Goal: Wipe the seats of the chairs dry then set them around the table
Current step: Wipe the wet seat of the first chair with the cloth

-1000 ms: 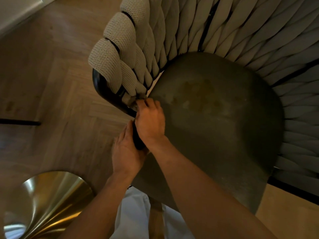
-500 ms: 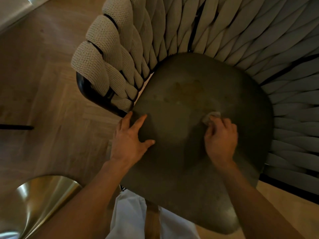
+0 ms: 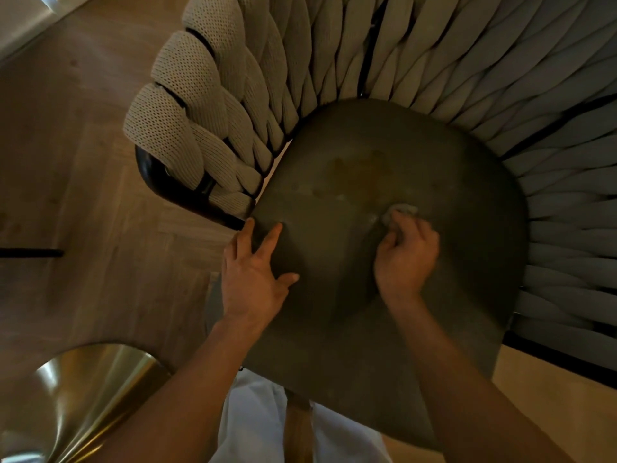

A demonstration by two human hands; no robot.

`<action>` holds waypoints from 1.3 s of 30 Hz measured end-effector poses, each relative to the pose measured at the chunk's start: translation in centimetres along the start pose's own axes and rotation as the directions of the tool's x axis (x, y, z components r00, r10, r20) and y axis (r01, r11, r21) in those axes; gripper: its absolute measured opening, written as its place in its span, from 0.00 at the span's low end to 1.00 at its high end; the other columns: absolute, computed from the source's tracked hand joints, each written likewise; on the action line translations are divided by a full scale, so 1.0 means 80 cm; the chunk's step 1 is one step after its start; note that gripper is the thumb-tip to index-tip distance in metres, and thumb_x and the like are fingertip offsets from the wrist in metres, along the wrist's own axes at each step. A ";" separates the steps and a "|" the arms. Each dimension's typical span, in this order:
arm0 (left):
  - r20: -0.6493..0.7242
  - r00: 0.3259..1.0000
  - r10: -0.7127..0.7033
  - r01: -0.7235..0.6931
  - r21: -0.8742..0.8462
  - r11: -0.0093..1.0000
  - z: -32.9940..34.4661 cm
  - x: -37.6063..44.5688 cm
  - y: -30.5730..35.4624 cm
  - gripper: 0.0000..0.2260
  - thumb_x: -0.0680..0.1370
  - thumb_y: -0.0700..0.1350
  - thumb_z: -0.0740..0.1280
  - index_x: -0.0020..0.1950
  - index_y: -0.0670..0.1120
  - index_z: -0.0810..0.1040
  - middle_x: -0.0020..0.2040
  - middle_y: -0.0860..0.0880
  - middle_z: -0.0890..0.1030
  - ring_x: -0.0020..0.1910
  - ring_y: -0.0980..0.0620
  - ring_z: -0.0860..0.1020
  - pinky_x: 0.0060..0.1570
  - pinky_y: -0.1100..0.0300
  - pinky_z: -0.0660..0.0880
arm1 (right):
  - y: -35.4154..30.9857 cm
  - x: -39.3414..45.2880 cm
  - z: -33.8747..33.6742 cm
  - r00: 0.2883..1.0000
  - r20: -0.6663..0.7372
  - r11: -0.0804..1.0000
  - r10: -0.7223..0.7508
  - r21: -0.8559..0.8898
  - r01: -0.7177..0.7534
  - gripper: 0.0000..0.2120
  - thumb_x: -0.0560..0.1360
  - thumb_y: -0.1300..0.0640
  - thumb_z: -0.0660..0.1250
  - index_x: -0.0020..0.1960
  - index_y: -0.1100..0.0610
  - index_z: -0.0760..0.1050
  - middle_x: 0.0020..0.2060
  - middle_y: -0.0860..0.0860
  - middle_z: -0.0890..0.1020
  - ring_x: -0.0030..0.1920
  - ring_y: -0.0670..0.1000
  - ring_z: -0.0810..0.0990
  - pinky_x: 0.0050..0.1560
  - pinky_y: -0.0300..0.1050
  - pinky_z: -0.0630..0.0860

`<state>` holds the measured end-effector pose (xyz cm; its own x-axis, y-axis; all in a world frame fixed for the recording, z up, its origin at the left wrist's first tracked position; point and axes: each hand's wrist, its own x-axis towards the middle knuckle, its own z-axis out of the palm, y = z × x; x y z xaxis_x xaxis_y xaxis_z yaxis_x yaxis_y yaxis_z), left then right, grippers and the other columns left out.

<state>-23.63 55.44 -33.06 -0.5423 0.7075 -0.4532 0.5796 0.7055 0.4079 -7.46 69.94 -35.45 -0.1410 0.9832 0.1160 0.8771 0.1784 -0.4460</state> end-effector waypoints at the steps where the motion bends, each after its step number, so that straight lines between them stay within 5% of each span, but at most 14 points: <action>1: -0.001 1.000 -0.003 0.003 -0.008 1.000 0.000 0.000 0.000 0.39 0.72 0.57 0.73 0.78 0.60 0.55 0.79 0.47 0.49 0.76 0.43 0.53 0.74 0.47 0.58 | -0.017 -0.003 0.010 0.999 0.019 0.999 -0.043 0.022 0.042 0.16 0.67 0.65 0.65 0.52 0.56 0.81 0.46 0.57 0.81 0.46 0.62 0.76 0.46 0.50 0.72; 10: -0.065 0.998 0.027 -0.032 -0.080 0.996 0.003 0.004 -0.005 0.39 0.70 0.52 0.76 0.77 0.49 0.63 0.78 0.42 0.58 0.75 0.40 0.59 0.72 0.44 0.62 | -0.167 -0.017 0.076 0.874 0.292 0.914 -0.389 0.244 0.325 0.15 0.69 0.67 0.64 0.53 0.58 0.82 0.47 0.57 0.81 0.47 0.60 0.77 0.45 0.53 0.75; 15: -0.050 0.998 0.026 -0.029 -0.053 0.998 0.001 0.005 -0.002 0.41 0.69 0.55 0.77 0.77 0.49 0.62 0.78 0.43 0.59 0.75 0.41 0.59 0.72 0.46 0.60 | -0.154 0.002 0.067 0.817 0.320 0.876 -0.481 0.133 0.463 0.17 0.66 0.64 0.70 0.54 0.54 0.82 0.48 0.54 0.82 0.47 0.60 0.76 0.43 0.52 0.73; 19: -0.030 0.999 -0.032 0.029 -0.082 0.996 -0.013 0.016 0.012 0.39 0.66 0.54 0.79 0.74 0.53 0.67 0.77 0.46 0.59 0.74 0.43 0.59 0.70 0.49 0.64 | -0.107 0.010 0.036 0.886 0.249 0.915 -0.392 0.004 0.404 0.17 0.66 0.61 0.70 0.54 0.49 0.82 0.52 0.51 0.81 0.50 0.60 0.73 0.46 0.52 0.69; 24: -0.029 0.997 0.076 -0.077 -0.032 0.997 -0.022 0.033 0.048 0.33 0.66 0.55 0.78 0.70 0.57 0.73 0.77 0.50 0.61 0.74 0.45 0.59 0.71 0.48 0.63 | 0.000 0.022 -0.015 0.957 0.152 0.953 -0.248 -0.139 0.269 0.18 0.66 0.56 0.62 0.53 0.47 0.81 0.52 0.52 0.78 0.52 0.61 0.71 0.50 0.53 0.67; 28: -0.001 0.998 0.057 -0.057 0.022 0.998 -0.018 0.040 0.050 0.36 0.66 0.55 0.78 0.72 0.59 0.70 0.78 0.48 0.58 0.75 0.45 0.58 0.72 0.45 0.63 | 0.088 0.042 -0.064 0.989 0.114 0.959 -0.092 -0.256 0.119 0.19 0.66 0.63 0.63 0.53 0.52 0.82 0.52 0.56 0.80 0.53 0.64 0.72 0.52 0.56 0.68; 33: -0.035 0.997 0.071 -0.068 0.076 0.995 -0.013 0.038 0.050 0.35 0.66 0.56 0.78 0.72 0.60 0.69 0.78 0.48 0.59 0.73 0.44 0.60 0.70 0.44 0.64 | 0.145 0.059 -0.096 0.992 0.076 0.969 0.095 -0.236 -0.075 0.18 0.68 0.70 0.63 0.54 0.58 0.80 0.51 0.60 0.80 0.51 0.65 0.73 0.51 0.58 0.72; 39: -0.036 0.997 0.068 -0.064 0.095 0.993 -0.008 0.037 0.048 0.35 0.67 0.56 0.77 0.73 0.60 0.68 0.78 0.49 0.58 0.74 0.44 0.59 0.70 0.44 0.64 | 0.121 0.051 -0.062 0.992 0.000 0.989 0.123 -0.078 -0.122 0.17 0.67 0.72 0.61 0.52 0.62 0.81 0.47 0.61 0.81 0.48 0.65 0.78 0.50 0.56 0.76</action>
<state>-23.44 60.28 -32.31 -0.5236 0.7547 -0.3953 0.6684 0.6516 0.3585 2.74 75.45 -34.90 -0.0323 0.9976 0.0607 0.9207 0.0533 -0.3867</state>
